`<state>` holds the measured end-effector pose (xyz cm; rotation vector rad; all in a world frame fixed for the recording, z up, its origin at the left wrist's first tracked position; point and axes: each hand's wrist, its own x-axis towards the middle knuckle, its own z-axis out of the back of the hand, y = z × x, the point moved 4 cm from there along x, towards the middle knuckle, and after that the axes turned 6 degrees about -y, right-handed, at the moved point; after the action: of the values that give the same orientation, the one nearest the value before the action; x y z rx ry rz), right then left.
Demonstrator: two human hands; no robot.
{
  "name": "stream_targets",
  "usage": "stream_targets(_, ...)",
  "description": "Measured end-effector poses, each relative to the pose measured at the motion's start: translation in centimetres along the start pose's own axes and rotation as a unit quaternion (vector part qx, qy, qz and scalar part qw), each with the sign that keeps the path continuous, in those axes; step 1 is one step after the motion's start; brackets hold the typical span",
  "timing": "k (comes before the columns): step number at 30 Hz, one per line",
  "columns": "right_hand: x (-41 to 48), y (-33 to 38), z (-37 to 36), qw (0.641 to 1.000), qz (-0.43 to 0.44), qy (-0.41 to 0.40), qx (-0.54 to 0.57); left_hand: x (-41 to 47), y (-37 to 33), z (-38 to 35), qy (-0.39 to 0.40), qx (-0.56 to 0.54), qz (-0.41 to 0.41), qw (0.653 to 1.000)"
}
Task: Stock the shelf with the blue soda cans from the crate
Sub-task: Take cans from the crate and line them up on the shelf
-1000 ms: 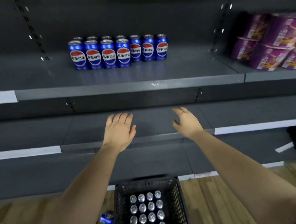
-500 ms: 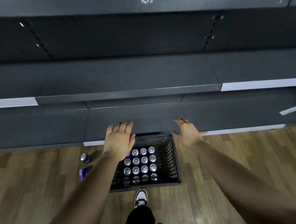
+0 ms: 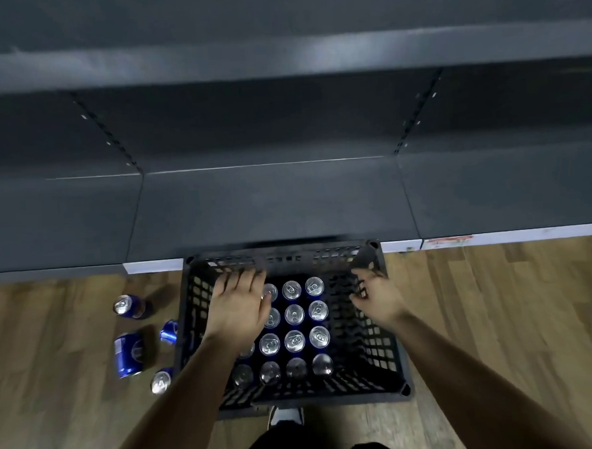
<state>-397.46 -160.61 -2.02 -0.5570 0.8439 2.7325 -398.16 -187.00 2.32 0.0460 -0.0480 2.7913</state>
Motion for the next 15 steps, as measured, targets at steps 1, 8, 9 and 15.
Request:
stream_targets(1,1.0,-1.2,-1.6,1.0,-0.005,0.0,0.005,0.0,0.1,-2.2,0.0,0.0,-0.002,1.0)
stream_targets(8,7.1,-6.4,-11.0,0.998,-0.019,0.004,0.059,0.1,0.7,-14.1,0.007,-0.01,0.004,1.0)
stream_targets(9,7.8,-6.8,-12.1,0.998,-0.015,0.004,0.06,0.0,0.9,-15.3,0.008,-0.01,0.005,1.0)
stream_targets(15,11.4,-7.7,-16.8,0.998,0.002,-0.004,0.066,0.0,2.0,-20.2,-0.006,-0.018,0.02,1.0)
